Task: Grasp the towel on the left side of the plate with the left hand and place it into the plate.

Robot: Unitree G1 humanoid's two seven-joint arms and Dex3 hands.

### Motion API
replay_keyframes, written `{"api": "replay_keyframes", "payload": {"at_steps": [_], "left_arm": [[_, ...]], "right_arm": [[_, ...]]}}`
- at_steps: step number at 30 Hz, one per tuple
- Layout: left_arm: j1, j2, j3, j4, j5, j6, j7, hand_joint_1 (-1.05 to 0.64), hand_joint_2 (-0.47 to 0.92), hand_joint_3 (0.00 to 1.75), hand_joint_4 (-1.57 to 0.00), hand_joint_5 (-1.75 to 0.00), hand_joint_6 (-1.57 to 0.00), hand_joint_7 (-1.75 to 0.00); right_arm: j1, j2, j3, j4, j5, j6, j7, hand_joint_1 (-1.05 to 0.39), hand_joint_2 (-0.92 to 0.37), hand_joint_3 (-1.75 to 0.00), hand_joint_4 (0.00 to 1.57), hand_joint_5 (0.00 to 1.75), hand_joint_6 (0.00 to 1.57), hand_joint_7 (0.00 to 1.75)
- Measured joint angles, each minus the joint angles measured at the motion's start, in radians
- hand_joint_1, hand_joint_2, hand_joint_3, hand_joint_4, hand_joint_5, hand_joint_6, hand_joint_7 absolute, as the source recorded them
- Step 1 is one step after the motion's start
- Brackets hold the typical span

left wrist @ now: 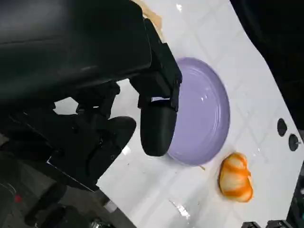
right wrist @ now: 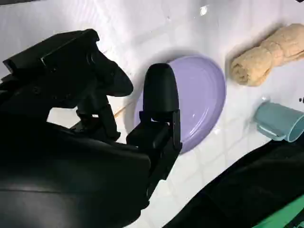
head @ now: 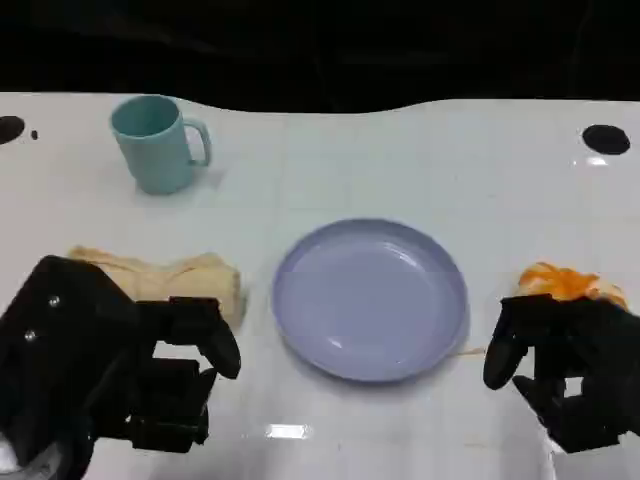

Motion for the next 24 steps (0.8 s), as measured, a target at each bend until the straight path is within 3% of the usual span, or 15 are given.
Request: {"api": "replay_keyframes", "payload": {"at_steps": [24], "left_arm": [[-0.001,0.002,0.000,0.001,-0.001,-0.001,0.000,-0.02,0.49,1.32,-0.83,-1.75,-0.74,-1.65]], "right_arm": [[-0.002,0.000,0.006,-0.007,-0.001,0.009,0.000,0.02,-0.55,-1.10,0.73,1.75,0.70,1.44]]}}
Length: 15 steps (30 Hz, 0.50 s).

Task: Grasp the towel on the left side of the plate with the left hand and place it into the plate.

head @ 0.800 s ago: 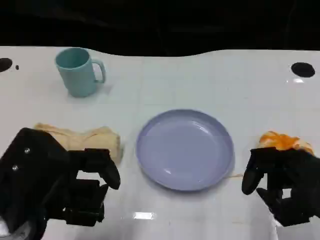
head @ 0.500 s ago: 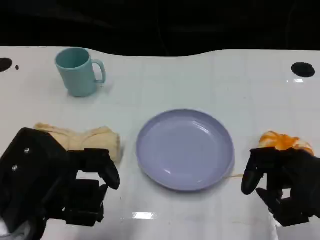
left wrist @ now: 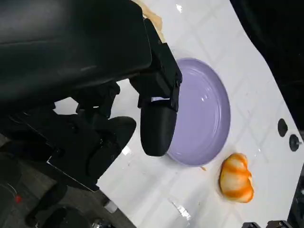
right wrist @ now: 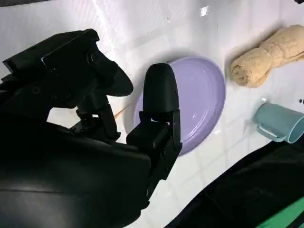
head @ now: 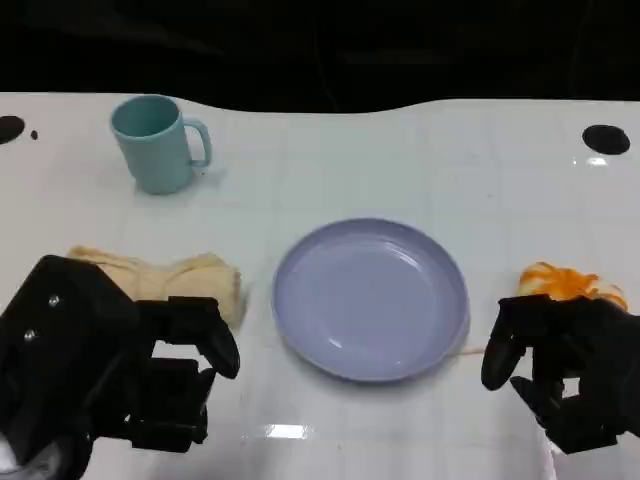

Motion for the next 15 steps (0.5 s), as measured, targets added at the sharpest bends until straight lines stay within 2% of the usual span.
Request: {"api": "replay_keyframes", "payload": {"at_steps": [6,9,10,12,13,15], "left_arm": [[0.000,0.000,0.001,0.001,0.000,-0.008,0.000,0.00,0.50,1.30,-0.80,-1.75,-0.74,-1.58],[0.003,-0.004,0.006,0.010,0.001,-0.061,0.001,-0.01,0.52,1.18,-0.66,-1.65,-0.69,-1.37],[0.006,-0.012,0.007,0.012,0.004,-0.087,0.005,0.00,0.55,1.11,-0.58,-1.55,-0.62,-1.25],[0.022,-0.030,0.005,0.022,0.032,-0.167,0.022,-0.01,0.59,1.01,-0.55,-1.43,-0.57,-1.09],[0.030,-0.034,0.001,0.028,0.051,-0.211,0.030,-0.01,0.61,0.97,-0.50,-1.33,-0.53,-0.92],[0.044,-0.035,-0.005,0.049,0.097,-0.306,0.044,-0.04,0.65,0.85,-0.46,-1.17,-0.53,-0.66]], "right_arm": [[0.000,0.000,0.000,0.000,0.000,-0.005,0.000,0.02,-0.55,-1.10,0.74,1.75,0.71,1.44],[0.000,0.001,0.000,0.000,0.001,-0.007,0.000,0.01,-0.55,-1.10,0.75,1.75,0.71,1.45],[0.000,0.001,0.000,0.000,0.001,-0.008,0.000,0.01,-0.55,-1.11,0.75,1.75,0.71,1.45],[0.000,0.001,0.001,0.000,0.001,-0.009,-0.001,0.01,-0.55,-1.11,0.74,1.75,0.71,1.45],[0.000,0.001,0.001,0.000,0.001,-0.009,-0.001,0.01,-0.55,-1.11,0.74,1.75,0.71,1.45],[0.000,0.001,0.001,0.000,0.001,-0.009,-0.001,0.01,-0.55,-1.11,0.74,1.75,0.71,1.46]]}}
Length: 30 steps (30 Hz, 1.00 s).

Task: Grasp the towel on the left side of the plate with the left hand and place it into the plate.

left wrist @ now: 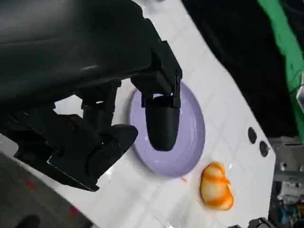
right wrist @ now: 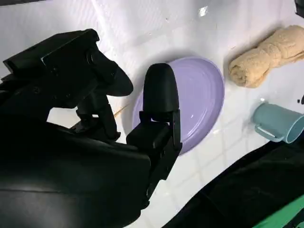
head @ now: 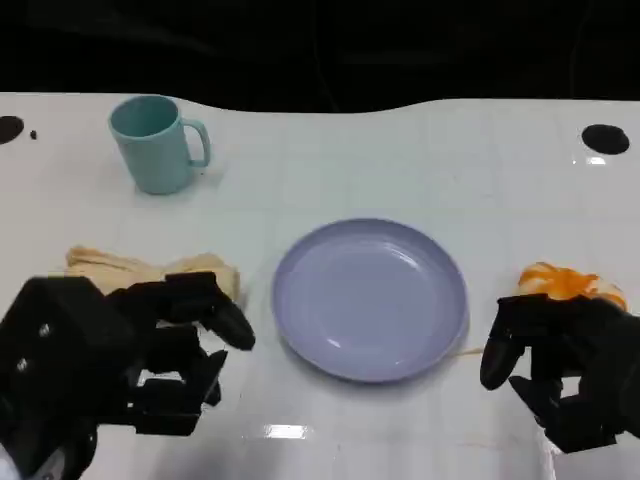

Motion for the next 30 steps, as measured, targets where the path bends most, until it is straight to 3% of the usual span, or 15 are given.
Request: {"api": "replay_keyframes", "payload": {"at_steps": [3,4,8,13,20,30], "left_arm": [[0.016,0.001,-0.016,0.040,0.072,-0.124,0.013,-0.10,0.76,0.61,-0.43,-0.97,-0.56,-0.36],[0.018,0.001,-0.019,0.052,0.090,-0.148,0.015,-0.15,0.84,0.44,-0.43,-0.87,-0.55,-0.26],[0.005,0.020,-0.025,0.106,0.155,-0.232,0.015,-0.26,0.92,0.22,-0.32,-0.70,-0.46,-0.10],[-0.038,0.087,-0.046,0.123,0.280,-0.283,0.005,-0.32,0.92,0.11,-0.14,-0.55,-0.35,-0.02],[-0.154,0.214,-0.138,0.186,0.579,-0.328,-0.015,-0.48,0.92,0.04,-0.02,-0.46,-0.22,0.00],[-0.351,0.215,-0.259,0.398,0.818,-0.321,-0.055,-0.50,0.90,0.00,-0.10,-0.43,-0.22,-0.01]], "right_arm": [[0.000,0.000,0.001,0.000,0.000,-0.001,-0.001,0.01,-0.54,-1.11,0.74,1.75,0.71,1.46],[0.000,0.000,0.002,0.001,-0.001,-0.001,-0.001,0.00,-0.54,-1.12,0.74,1.75,0.70,1.46],[-0.006,0.004,0.007,0.004,-0.002,0.000,-0.002,0.00,-0.54,-1.12,0.74,1.75,0.70,1.45],[-0.021,0.010,0.015,0.010,-0.010,0.001,-0.011,0.00,-0.54,-1.11,0.74,1.75,0.70,1.45],[-0.025,0.019,0.023,0.016,-0.013,0.002,-0.016,0.01,-0.55,-1.10,0.74,1.75,0.70,1.43],[-0.022,0.019,0.024,0.014,-0.021,0.001,-0.020,0.00,-0.55,-1.09,0.74,1.75,0.71,1.43]]}}
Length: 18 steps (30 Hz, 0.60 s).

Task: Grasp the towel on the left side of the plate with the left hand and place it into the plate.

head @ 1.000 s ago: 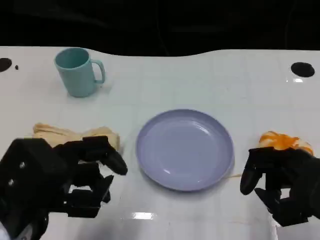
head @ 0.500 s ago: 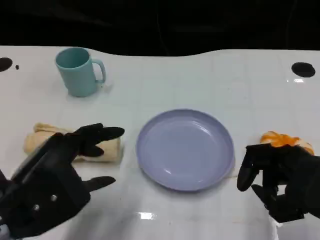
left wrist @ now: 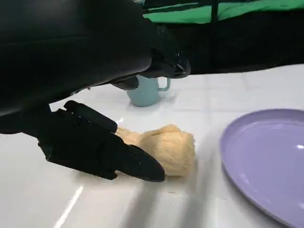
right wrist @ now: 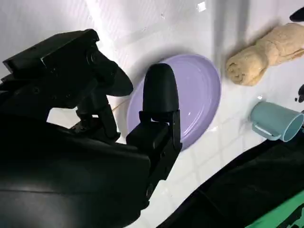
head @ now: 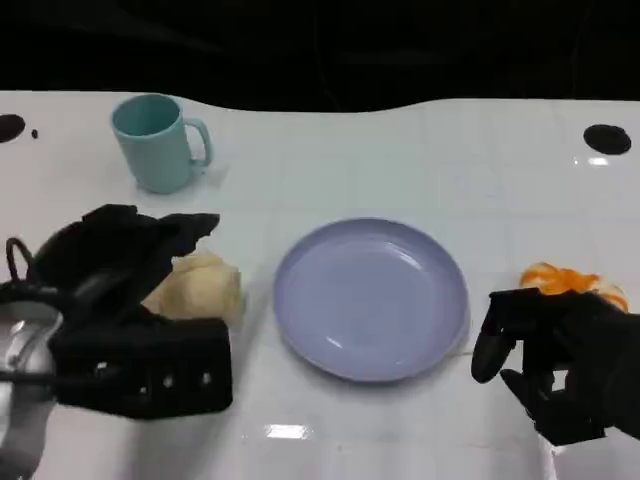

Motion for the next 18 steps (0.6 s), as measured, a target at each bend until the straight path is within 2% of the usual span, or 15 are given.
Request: {"api": "replay_keyframes", "payload": {"at_steps": [3,5,16,18], "left_arm": [[-0.054,-0.015,-0.023,0.079,0.021,-0.001,-0.009,-0.48,0.91,0.00,-0.21,-0.26,-0.29,-0.01],[-0.092,-0.025,-0.046,0.144,0.032,0.007,-0.027,-0.45,0.90,0.00,-0.27,-0.21,-0.32,-0.01],[-0.262,-0.090,-0.150,0.542,0.069,-0.060,-0.013,-0.43,0.88,0.00,-0.42,-0.17,-0.41,-0.03],[-0.282,-0.108,-0.163,0.622,0.069,-0.080,0.017,-0.42,0.91,0.01,-0.55,-0.18,-0.58,-0.06]], "right_arm": [[0.002,0.000,0.000,-0.001,0.000,0.000,0.000,0.00,-0.55,-1.09,0.74,1.75,0.71,1.43],[0.003,0.000,0.000,-0.003,0.000,0.000,0.000,0.00,-0.55,-1.09,0.74,1.75,0.71,1.43],[0.008,0.000,0.000,-0.012,0.000,0.007,0.000,0.00,-0.56,-1.08,0.74,1.75,0.71,1.42],[0.009,0.000,-0.001,-0.013,0.000,0.007,0.000,0.00,-0.56,-1.08,0.74,1.75,0.71,1.41]]}}
